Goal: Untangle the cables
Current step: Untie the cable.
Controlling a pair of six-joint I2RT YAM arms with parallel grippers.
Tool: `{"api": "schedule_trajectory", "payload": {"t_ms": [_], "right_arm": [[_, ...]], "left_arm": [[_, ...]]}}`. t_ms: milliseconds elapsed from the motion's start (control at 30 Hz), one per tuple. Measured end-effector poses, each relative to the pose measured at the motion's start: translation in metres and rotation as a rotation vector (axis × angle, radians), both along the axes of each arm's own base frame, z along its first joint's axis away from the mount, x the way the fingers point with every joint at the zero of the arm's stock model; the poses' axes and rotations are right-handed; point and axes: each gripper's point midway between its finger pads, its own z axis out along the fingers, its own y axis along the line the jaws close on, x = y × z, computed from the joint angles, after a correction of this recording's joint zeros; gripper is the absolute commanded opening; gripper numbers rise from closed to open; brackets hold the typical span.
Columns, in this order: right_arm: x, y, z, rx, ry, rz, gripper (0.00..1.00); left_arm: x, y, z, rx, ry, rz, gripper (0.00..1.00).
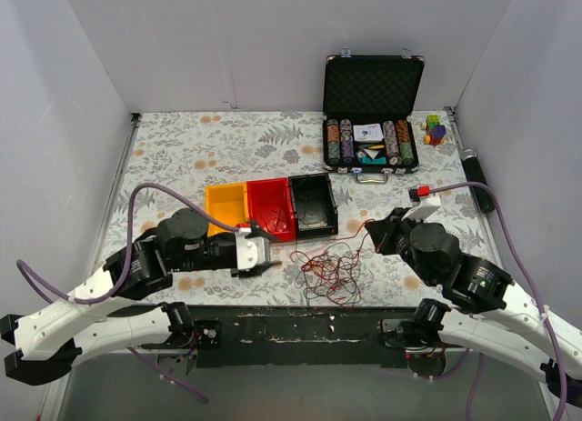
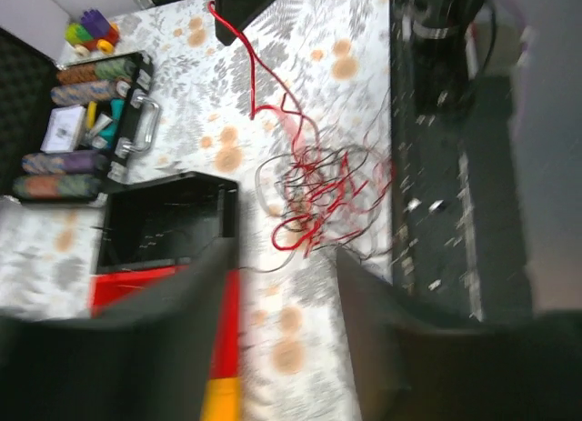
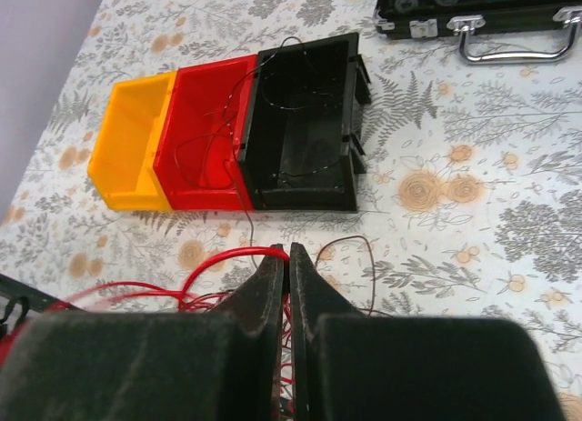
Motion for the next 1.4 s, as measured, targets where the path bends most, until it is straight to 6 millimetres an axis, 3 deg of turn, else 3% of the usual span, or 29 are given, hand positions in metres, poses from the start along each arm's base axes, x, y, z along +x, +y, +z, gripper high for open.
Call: {"api": "schedule_trajectory", "payload": {"t_ms": [33, 100, 300, 467, 700, 833, 933, 1133, 1200, 1267, 1333, 1400], "right_arm": [[0.001, -0.001, 0.0, -0.013, -0.01, 0.002, 0.01], [0.003, -0.002, 0.0, -0.035, -0.021, 0.01, 0.01], [-0.002, 0.008, -0.005, -0.066, -0.014, 0.084, 0.01], [-0.007, 0.02, -0.005, -0.064, -0.01, 0.15, 0.01], [-0.024, 0.045, -0.01, -0.088, -0.006, 0.264, 0.01], [-0.033, 0.057, -0.011, -0.11, -0.01, 0.31, 0.01], [-0.035, 0.061, -0.01, -0.123, -0.017, 0.316, 0.01], [-0.035, 0.065, 0.006, -0.124, -0.05, 0.319, 0.01], [-0.035, 0.066, 0.011, -0.12, -0.06, 0.318, 0.01], [-0.037, 0.065, 0.012, -0.126, -0.061, 0.326, 0.01], [-0.04, 0.066, 0.011, -0.133, -0.059, 0.338, 0.01], [-0.04, 0.066, 0.012, -0.131, -0.064, 0.336, 0.07]], "left_arm": [[-0.001, -0.001, 0.0, -0.023, 0.018, 0.009, 0.86], [-0.003, -0.005, 0.001, -0.066, 0.062, 0.016, 0.92], [0.006, -0.034, 0.021, -0.171, 0.146, 0.037, 0.96], [0.016, -0.072, 0.028, -0.214, 0.245, 0.036, 0.98], [0.024, -0.107, -0.005, -0.186, 0.321, 0.007, 0.96], [0.026, -0.115, -0.032, -0.134, 0.334, -0.008, 0.93], [0.027, -0.117, -0.04, -0.113, 0.338, -0.016, 0.9], [0.023, -0.118, -0.044, -0.107, 0.336, -0.045, 0.7], [0.022, -0.117, -0.049, -0.097, 0.334, -0.053, 0.51], [0.025, -0.118, -0.055, -0.082, 0.321, -0.051, 0.22], [0.033, -0.117, -0.061, -0.073, 0.31, -0.029, 0.05], [0.034, -0.117, -0.066, -0.06, 0.317, -0.026, 0.0]]}}
